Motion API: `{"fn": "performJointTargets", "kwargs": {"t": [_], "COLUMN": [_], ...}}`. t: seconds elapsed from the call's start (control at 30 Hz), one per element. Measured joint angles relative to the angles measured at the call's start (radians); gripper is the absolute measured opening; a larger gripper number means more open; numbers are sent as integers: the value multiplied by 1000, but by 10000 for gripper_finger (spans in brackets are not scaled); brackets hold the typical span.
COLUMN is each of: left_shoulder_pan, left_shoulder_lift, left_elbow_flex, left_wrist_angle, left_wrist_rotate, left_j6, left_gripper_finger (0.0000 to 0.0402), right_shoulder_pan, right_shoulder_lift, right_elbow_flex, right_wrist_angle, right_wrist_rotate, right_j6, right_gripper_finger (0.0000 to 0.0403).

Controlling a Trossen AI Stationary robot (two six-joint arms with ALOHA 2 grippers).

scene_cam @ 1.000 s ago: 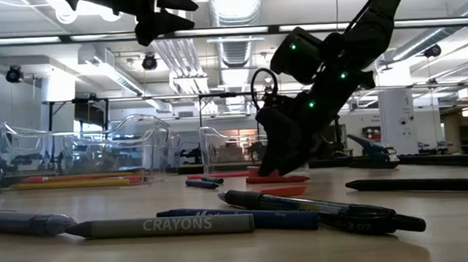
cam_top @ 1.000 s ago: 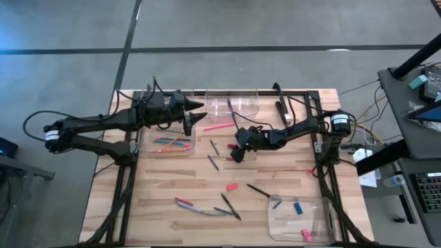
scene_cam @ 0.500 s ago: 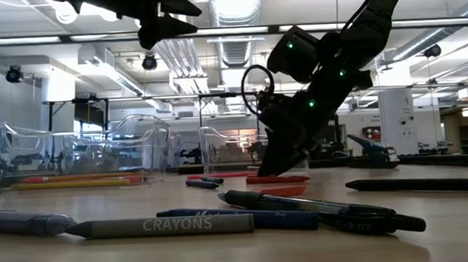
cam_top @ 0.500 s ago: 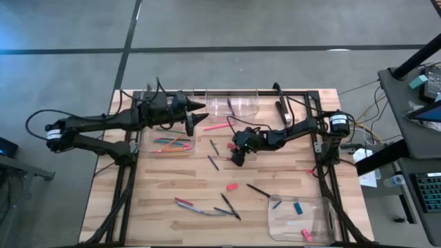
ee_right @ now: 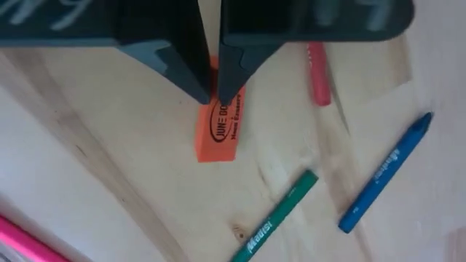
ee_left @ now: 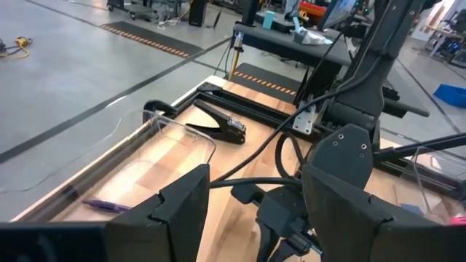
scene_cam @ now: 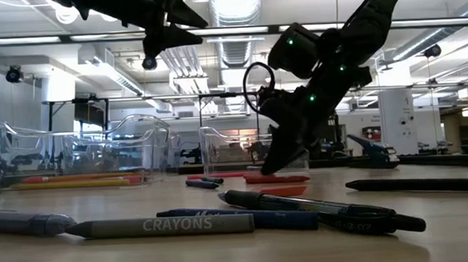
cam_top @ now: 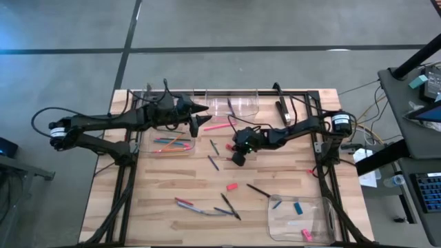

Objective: Sort crayons/erasers/pens/pencils in bins
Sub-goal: Put the orange eraser into the bottom right transparent bin

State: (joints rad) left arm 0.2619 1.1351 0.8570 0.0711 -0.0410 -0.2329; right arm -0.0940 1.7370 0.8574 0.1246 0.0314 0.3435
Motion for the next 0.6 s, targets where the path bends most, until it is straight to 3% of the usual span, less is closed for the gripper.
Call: {"fn": "performJointTargets", "kwargs": {"t": [0.6], "left_shoulder_pan": [0], "left_shoulder_lift": [-4], "left_elbow_flex": [0], "left_wrist_angle": [1], "left_wrist_rotate": [0], "left_j6": [0], "left_gripper_finger": [203], "right_shoulder_pan": [2], "right_shoulder_lift": [-211], "right_elbow_flex": [-2], "right_wrist_angle": [-57], "right_wrist_rotate": [-6], "right_j6": [-4], "right_gripper_finger": [8]}}
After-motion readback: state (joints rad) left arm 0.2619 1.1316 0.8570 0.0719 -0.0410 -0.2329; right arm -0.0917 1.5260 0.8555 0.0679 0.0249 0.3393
